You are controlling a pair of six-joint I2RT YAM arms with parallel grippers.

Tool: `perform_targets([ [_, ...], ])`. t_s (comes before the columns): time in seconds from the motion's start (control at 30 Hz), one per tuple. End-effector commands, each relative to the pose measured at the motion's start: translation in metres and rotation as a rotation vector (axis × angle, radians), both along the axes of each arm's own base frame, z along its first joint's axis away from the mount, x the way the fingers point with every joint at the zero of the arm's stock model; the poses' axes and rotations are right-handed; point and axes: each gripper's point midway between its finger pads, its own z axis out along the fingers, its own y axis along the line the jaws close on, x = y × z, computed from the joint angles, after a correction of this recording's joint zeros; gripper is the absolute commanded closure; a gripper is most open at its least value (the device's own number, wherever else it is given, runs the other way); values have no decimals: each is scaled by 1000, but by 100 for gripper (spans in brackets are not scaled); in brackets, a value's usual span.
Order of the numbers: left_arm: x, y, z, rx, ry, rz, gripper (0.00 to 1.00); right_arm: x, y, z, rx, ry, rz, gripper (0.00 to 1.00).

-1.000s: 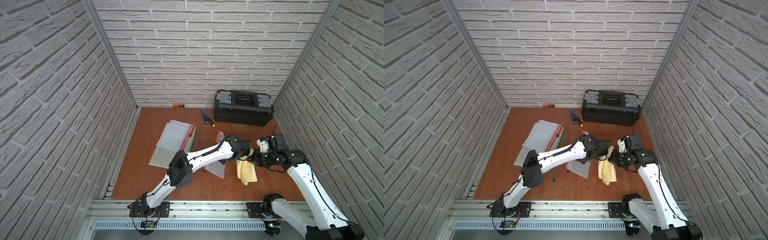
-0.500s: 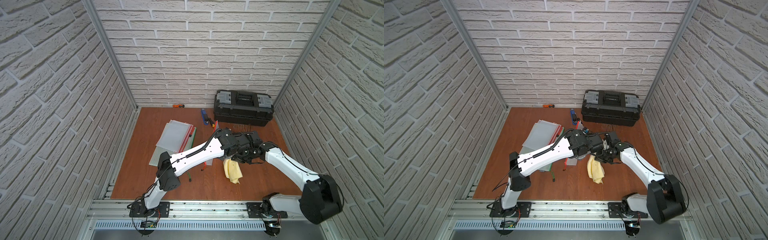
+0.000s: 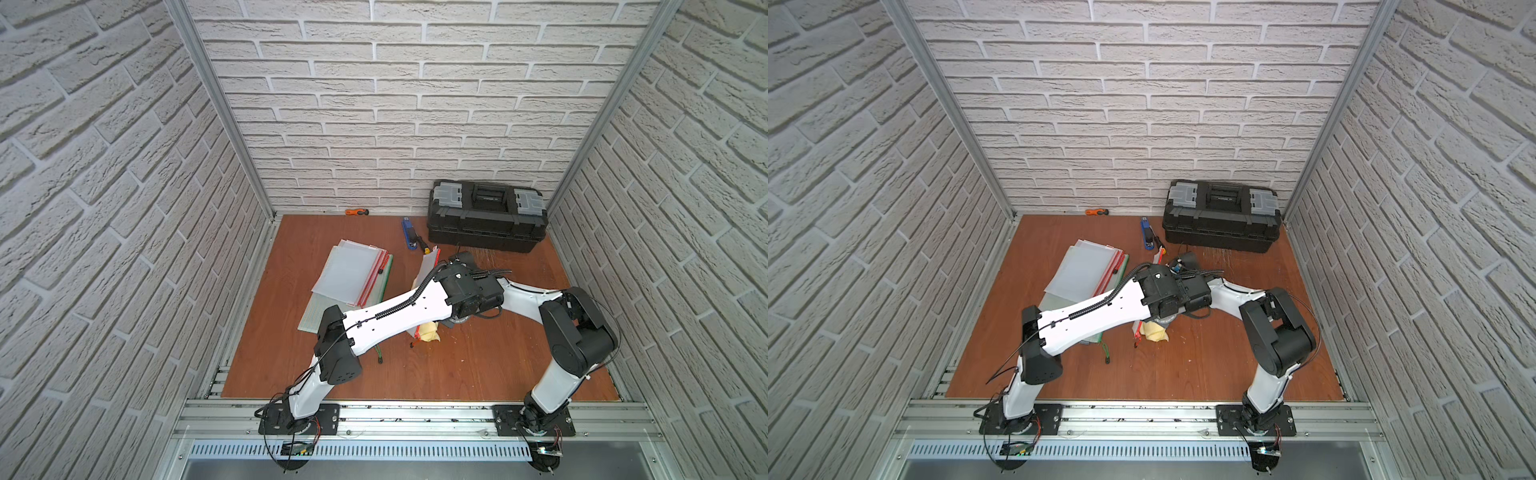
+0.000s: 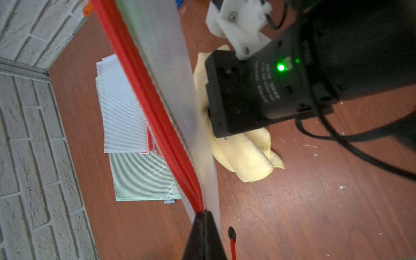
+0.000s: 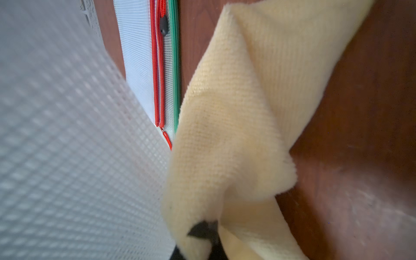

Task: Wipe the document bag
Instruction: Adjust the document bag at the center of the board.

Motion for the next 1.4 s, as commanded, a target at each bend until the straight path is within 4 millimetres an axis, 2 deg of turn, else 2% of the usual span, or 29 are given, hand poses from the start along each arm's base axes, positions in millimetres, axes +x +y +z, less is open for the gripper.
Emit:
perform_targets([
  [0.0, -5, -21, -29, -16, 56, -38, 100, 11, 9, 13, 113, -21, 24, 98],
  [0.03, -2, -31, -35, -40, 53, -40, 100, 11, 1, 9, 102, -15, 8, 98],
  [0.1, 0, -38, -49, -40, 71, -40, 100, 11, -13, 7, 60, -14, 3, 98],
  [0.17, 0, -46, -64, -38, 99, -50, 100, 6, -35, 2, -55, 6, 4, 98],
  [0.27, -2, -52, -91, -28, 136, -43, 100, 2, -81, 2, -246, 9, -34, 98],
  [0.4, -9, -61, -127, -71, 204, -36, 100, -6, -142, 10, -307, 49, -136, 98],
  [0.5, -13, -65, -146, -107, 244, -37, 100, -17, -190, 19, -400, 64, -202, 98],
  [0.6, -16, -73, -162, -129, 293, -65, 100, -25, -217, 33, -469, 62, -237, 98],
  [0.77, -25, -95, -177, -162, 351, -120, 100, -32, -225, 63, -489, 3, -263, 98],
  [0.8, -26, -97, -175, -167, 341, -126, 84, -33, -224, 69, -485, -13, -265, 98],
  [0.87, -26, -101, -168, -197, 317, -133, 46, -36, -225, 78, -489, -35, -267, 98],
  [0.9, -25, -103, -161, -228, 297, -136, 36, -37, -225, 83, -489, -49, -272, 98],
  [0.93, -23, -105, -152, -264, 271, -137, 31, -37, -225, 86, -488, -59, -275, 98],
  [1.0, -18, -109, -132, -383, 203, -154, 25, -38, -219, 95, -458, -88, -265, 98],
  [1.07, -9, -106, -108, -509, 128, -142, 16, -41, -208, 104, -434, -117, -243, 98],
  [1.13, -5, -99, -84, -648, 84, -132, 15, -46, -197, 116, -460, -170, -204, 98],
  [1.2, -1, -86, -62, -773, 44, -118, 2, -51, -180, 131, -449, -227, -168, 98],
  [1.3, 2, -67, -41, -876, 13, -121, 2, -55, -155, 148, -417, -295, -129, 98],
  [1.37, 8, -46, -36, -849, -27, -102, 4, -54, -137, 155, -394, -324, -97, 98],
])
